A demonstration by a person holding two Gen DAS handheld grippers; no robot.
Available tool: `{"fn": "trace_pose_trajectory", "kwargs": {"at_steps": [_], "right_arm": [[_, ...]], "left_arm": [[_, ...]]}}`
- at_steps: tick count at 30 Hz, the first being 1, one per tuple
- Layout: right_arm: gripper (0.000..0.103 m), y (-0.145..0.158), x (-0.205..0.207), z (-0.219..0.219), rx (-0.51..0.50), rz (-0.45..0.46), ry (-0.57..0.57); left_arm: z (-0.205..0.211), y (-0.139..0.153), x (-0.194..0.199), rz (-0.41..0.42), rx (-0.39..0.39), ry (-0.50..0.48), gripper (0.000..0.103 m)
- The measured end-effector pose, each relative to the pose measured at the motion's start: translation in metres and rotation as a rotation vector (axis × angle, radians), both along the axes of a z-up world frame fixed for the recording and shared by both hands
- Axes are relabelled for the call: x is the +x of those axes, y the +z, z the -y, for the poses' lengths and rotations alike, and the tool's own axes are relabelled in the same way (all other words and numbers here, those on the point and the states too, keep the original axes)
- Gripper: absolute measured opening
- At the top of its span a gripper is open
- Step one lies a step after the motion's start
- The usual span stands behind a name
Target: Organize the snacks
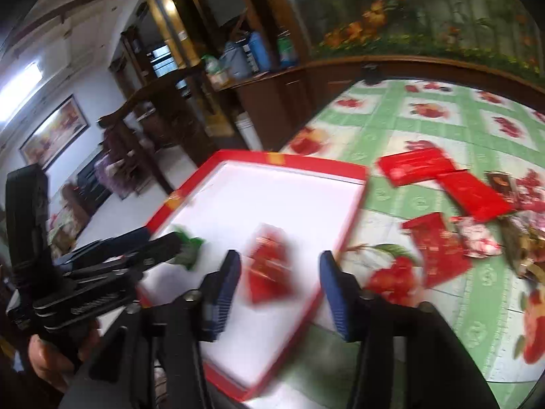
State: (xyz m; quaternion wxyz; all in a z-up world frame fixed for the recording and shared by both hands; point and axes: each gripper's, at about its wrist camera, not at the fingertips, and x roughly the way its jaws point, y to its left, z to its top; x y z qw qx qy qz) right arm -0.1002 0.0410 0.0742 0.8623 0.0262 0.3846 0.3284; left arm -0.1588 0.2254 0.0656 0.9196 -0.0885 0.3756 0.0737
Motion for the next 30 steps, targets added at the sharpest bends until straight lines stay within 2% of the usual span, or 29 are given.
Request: {"fn": "trace_pose_trajectory", "kwargs": {"at_steps": [3,7,10,14,23,26,29,30], "right_arm": [[0.061,-0.007,0.006,0.031,-0.053,0.005,-0.095],[0.061,-0.021,0.022,0.078,-0.096,-0.024,-0.236],[0.071,-0.021,0.033,0.099,-0.110,-0.026,-0.273],[0.072,-0.023,0.055,0.102,-0.113,-0.044,-0.254],[0.080,-0.037,0.106,0.066,-0.186,-0.071,-0.214],[0.079,-0.049,0.114,0.045,-0.285,-0.068,-0.186],[0.076,-0.058,0.112,0.044,-0.309,-0.071,-0.174],[0.059,-0.058,0.107,0.045,-0.326,-0.056,-0.168]], "left_arm": [[0.005,-0.002,0.000,-0.004,-0.025,-0.040,0.066],[0.024,-0.004,0.004,-0.019,-0.026,-0.098,0.066],[0.037,-0.006,0.006,-0.035,-0.027,-0.137,0.066],[0.049,-0.006,0.004,-0.044,-0.015,-0.169,0.066],[0.058,-0.003,0.003,-0.057,-0.007,-0.192,0.066],[0.063,-0.004,0.004,-0.065,-0.001,-0.198,0.066],[0.067,-0.004,0.005,-0.072,-0.001,-0.199,0.066],[0.068,-0.004,0.006,-0.075,-0.001,-0.199,0.066]]}}
